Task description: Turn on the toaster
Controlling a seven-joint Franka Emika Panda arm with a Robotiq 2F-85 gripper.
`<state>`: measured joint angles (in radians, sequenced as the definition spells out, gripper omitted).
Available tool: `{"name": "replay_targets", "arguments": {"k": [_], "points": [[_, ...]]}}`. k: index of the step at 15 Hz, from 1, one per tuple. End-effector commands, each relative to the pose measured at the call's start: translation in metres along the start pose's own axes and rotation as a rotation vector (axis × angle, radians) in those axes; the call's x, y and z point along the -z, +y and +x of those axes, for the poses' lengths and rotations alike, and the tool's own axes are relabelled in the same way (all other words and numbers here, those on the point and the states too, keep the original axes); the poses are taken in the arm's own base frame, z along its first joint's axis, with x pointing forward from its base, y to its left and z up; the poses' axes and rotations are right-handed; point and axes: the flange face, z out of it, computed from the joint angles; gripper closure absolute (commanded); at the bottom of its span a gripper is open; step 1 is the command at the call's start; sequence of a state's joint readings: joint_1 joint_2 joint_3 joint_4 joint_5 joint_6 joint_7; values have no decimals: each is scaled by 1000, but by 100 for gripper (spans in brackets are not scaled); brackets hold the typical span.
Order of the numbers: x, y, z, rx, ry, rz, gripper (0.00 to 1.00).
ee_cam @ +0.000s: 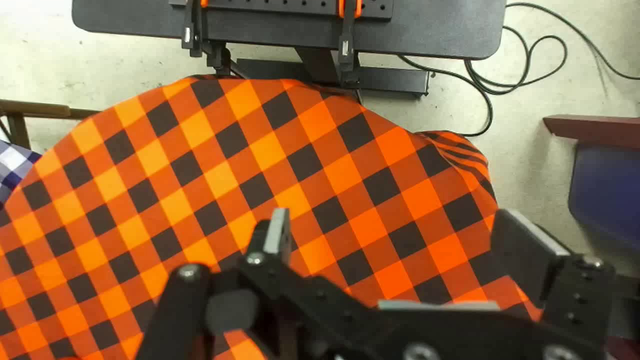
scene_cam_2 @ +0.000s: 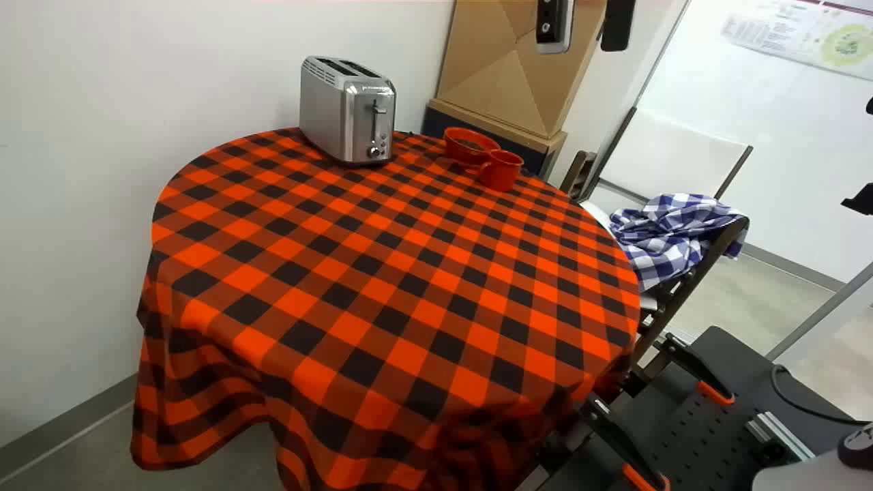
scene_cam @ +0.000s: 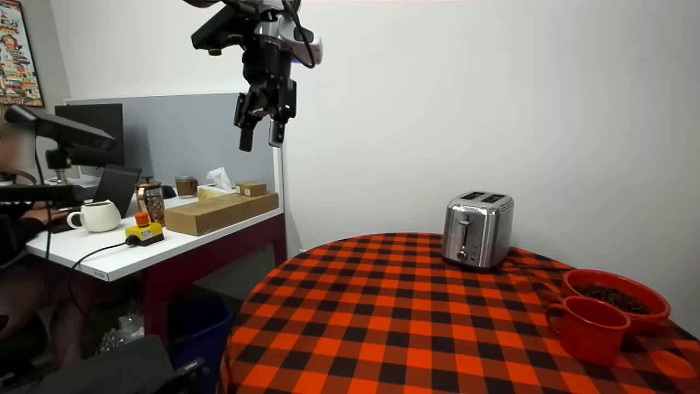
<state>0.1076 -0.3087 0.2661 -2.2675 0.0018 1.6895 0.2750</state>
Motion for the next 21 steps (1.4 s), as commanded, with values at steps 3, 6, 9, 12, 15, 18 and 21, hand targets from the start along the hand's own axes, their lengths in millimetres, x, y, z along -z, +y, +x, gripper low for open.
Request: {"name": "replay_targets", "arguments": {"k": [3, 6, 9, 12, 15, 18, 21], "points": [[1, 10, 4, -10, 4, -12, 0], [1, 43, 18, -27, 27, -21, 0], [-3, 90, 43, -50, 75, -42, 0], [-12, 136, 78, -74, 143, -59, 0], [-22, 173, 120, -104, 209, -57, 0], [-26, 191, 162, -125, 257, -64, 0], [-28, 202, 203, -131, 288, -65, 0]]}}
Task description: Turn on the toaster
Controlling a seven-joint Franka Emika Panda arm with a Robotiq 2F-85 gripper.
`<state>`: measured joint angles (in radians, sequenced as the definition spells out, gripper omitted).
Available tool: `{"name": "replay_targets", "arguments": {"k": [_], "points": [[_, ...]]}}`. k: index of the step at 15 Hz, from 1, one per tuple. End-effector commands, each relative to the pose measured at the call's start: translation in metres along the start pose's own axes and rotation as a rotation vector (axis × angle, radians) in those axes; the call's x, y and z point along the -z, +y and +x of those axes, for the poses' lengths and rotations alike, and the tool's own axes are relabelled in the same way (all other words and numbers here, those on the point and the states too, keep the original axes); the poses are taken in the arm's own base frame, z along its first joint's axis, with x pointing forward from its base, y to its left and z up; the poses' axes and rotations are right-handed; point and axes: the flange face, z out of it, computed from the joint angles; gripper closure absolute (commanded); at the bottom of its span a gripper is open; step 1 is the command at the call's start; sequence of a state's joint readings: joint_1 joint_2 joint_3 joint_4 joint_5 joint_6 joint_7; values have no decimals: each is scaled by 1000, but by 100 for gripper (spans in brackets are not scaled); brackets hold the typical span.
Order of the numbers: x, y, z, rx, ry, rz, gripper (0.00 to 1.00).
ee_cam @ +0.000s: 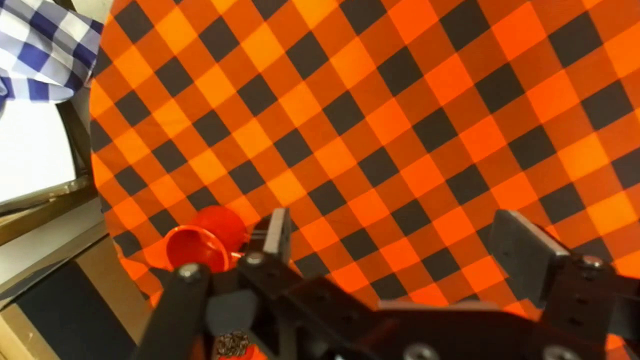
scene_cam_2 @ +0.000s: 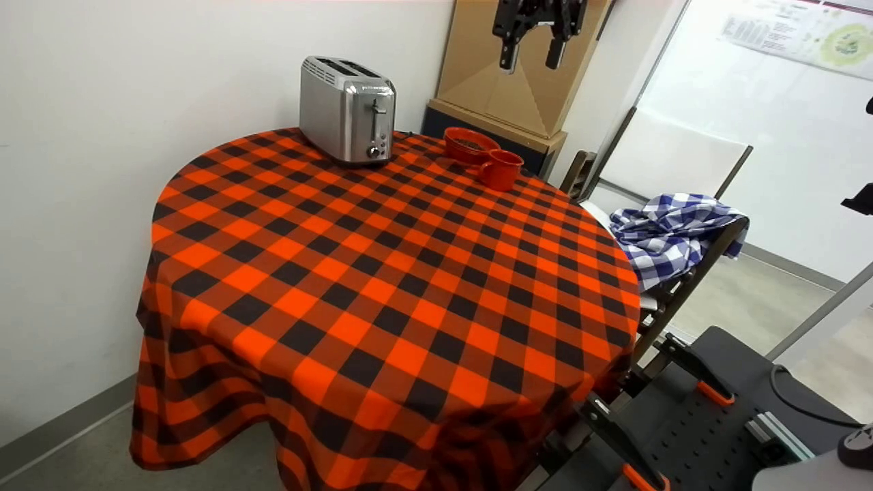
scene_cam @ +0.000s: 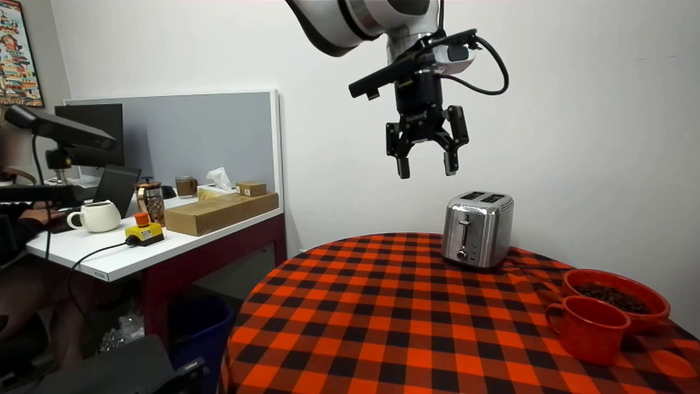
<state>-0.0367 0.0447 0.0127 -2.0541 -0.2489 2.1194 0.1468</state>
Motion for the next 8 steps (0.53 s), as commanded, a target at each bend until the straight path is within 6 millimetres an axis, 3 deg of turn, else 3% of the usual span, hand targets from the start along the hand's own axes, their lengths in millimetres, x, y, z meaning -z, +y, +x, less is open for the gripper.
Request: {"name": "replay_targets", "arguments": {"k": [1, 8], "points": [[-13, 5, 58, 19, 44, -17, 0], [-38, -8, 142, 30, 92, -7, 0]]}}
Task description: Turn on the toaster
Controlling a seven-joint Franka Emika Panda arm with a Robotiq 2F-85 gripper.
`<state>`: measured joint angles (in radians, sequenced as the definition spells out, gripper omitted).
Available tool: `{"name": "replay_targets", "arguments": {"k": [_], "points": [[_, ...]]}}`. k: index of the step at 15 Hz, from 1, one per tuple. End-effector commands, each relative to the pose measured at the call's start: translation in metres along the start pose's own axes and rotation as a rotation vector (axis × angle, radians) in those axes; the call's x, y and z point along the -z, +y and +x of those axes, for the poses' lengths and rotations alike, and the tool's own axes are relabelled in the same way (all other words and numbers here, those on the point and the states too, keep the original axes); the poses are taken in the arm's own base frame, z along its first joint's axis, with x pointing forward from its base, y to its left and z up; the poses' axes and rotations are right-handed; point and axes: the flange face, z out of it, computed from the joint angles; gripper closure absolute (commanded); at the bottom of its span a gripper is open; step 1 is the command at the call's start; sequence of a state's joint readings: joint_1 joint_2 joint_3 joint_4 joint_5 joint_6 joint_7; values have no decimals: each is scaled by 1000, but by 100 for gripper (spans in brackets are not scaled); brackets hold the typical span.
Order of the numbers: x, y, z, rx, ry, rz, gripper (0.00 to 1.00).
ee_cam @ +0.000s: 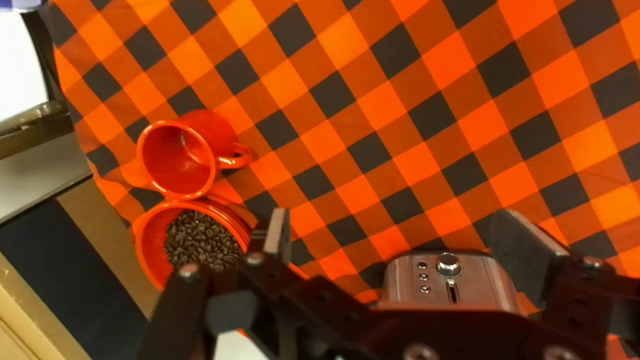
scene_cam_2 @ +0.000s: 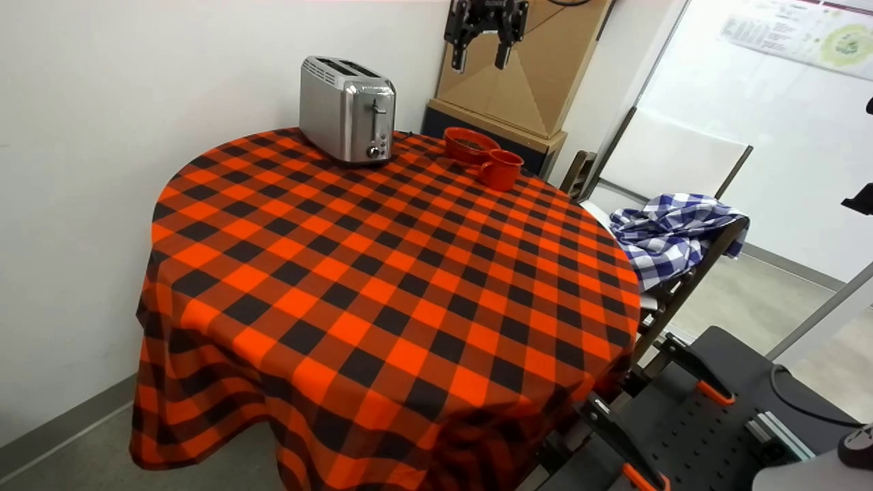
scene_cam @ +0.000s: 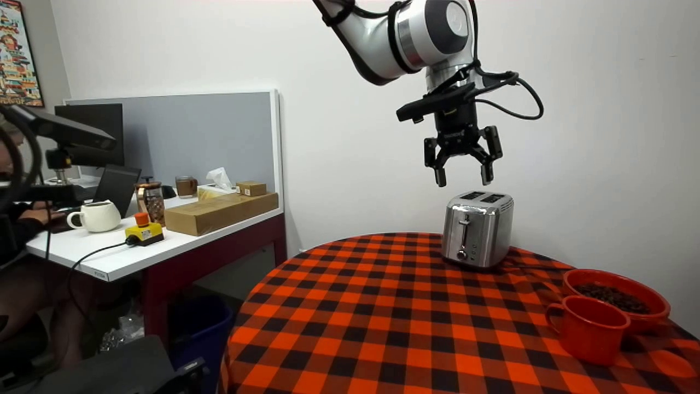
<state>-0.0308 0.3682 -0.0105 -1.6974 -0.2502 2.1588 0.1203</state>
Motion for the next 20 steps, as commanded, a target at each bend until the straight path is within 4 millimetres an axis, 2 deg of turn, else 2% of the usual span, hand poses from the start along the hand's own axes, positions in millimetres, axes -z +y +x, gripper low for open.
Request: {"name": "replay_targets", "arguments": {"k": [1, 6, 7, 12, 14, 16, 20], "points": [[-11, -13, 46, 31, 28, -5, 0], [-25, -36, 77, 60, 47, 54, 0], [-25, -32, 61, 32, 49, 18, 0], [-29, -37, 72, 46, 55, 39, 0], [-30, -35, 69, 19, 53, 21, 0], [-39, -27, 66, -37, 46, 20, 0], [-43, -34, 66, -51, 48, 67, 0]]}}
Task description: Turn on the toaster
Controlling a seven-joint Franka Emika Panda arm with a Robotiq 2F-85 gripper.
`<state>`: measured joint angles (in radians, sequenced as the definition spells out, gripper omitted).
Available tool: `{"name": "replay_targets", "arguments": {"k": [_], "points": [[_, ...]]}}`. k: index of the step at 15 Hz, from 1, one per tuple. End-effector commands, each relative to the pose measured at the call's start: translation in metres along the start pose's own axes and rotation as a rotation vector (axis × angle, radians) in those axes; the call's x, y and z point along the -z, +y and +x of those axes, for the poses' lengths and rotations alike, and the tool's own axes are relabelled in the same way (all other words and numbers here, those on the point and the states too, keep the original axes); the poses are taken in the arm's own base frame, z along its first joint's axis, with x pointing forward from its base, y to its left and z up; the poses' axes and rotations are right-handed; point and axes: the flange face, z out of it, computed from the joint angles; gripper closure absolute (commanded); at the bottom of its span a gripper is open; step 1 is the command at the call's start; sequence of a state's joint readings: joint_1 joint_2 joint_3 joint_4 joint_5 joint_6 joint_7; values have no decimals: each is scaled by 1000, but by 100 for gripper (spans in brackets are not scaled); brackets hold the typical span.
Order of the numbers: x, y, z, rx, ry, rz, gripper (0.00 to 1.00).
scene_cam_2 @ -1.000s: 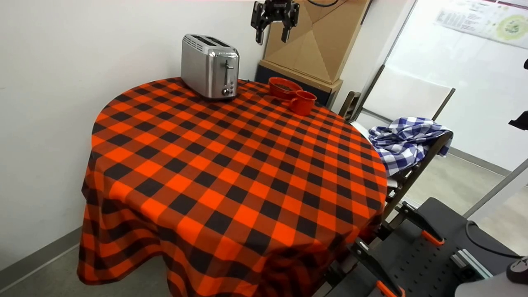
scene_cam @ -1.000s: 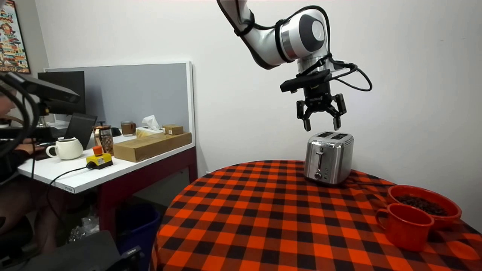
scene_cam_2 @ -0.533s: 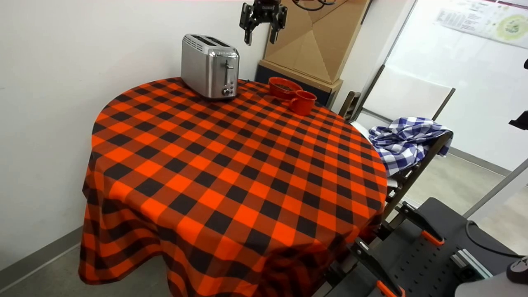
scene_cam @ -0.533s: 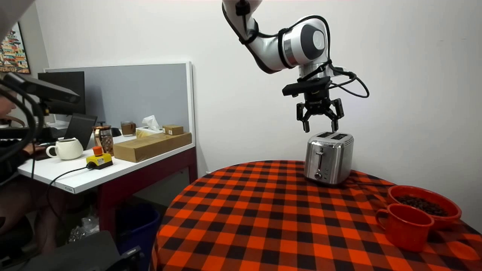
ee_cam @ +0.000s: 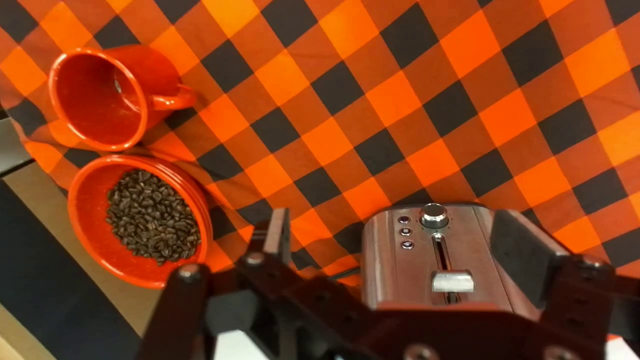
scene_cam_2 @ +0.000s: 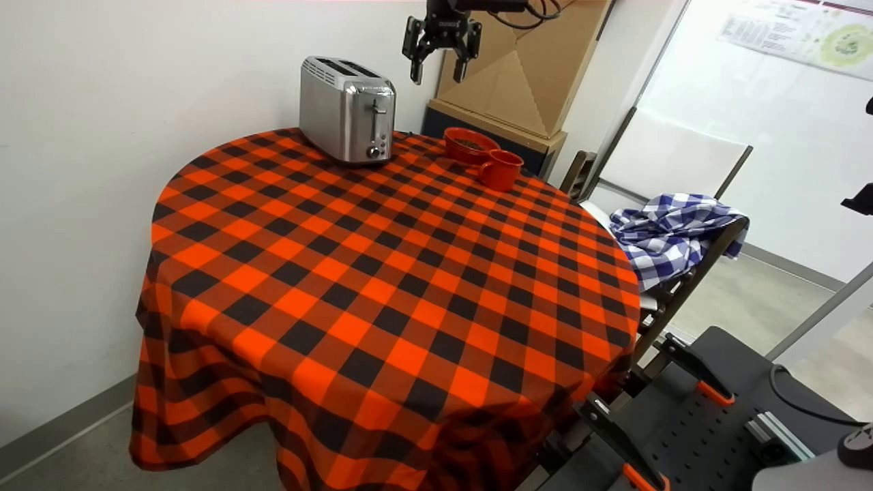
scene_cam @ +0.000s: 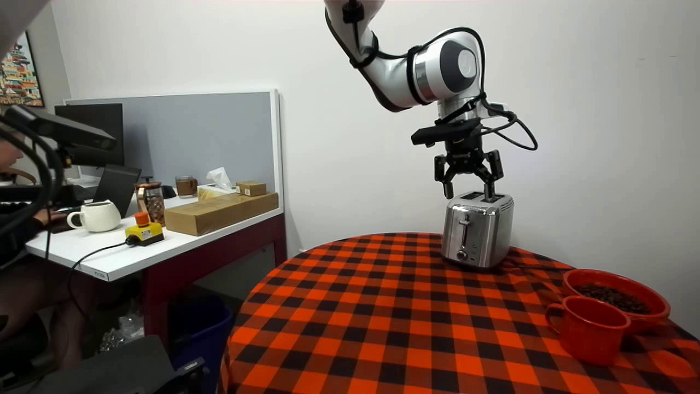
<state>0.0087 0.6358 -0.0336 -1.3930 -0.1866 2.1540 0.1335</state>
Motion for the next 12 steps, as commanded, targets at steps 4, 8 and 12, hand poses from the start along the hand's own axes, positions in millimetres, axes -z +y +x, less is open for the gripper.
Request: {"name": "replay_targets", "arguments": {"k": [4, 8, 12], "points": [[-1, -10, 7, -26, 39, 51, 0], [-19, -12, 12, -18, 38, 33, 33], [-39, -18, 20, -7, 76, 27, 63]]}}
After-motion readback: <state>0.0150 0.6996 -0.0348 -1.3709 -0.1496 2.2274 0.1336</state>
